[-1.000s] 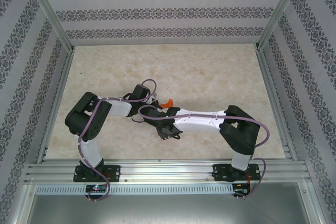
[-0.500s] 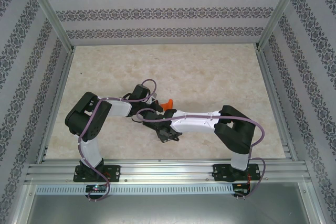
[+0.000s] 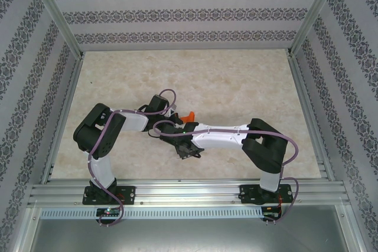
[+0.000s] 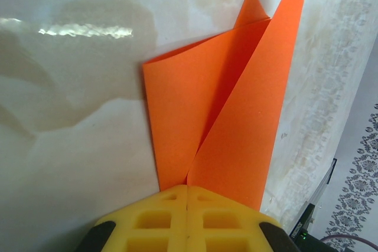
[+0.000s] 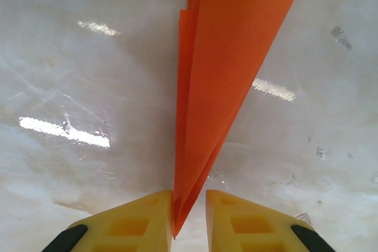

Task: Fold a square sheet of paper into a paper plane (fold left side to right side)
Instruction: Fold the wing for the fifth time at the center of the table.

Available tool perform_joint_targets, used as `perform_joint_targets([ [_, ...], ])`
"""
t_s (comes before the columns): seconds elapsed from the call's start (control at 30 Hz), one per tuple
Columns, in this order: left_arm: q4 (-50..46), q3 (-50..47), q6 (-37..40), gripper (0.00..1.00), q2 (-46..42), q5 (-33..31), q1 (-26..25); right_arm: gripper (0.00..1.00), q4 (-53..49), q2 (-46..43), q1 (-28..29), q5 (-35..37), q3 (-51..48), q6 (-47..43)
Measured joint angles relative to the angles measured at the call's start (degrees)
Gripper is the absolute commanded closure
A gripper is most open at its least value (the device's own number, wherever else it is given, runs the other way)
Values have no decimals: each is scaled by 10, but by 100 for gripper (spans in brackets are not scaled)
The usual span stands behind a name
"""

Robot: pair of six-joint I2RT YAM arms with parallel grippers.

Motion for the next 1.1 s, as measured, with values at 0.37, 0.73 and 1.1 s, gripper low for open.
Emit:
perform_joint_targets([
  [0.37,1,0,0,99,1,1,0,79,-12,18,0,12,20,2],
  [0.73,3,0,0,99,2,2,0,85,-27,26,0,15,29,2],
  [1.1,5,0,0,99,3,5,0,88,-34,44,9,26,30,7],
])
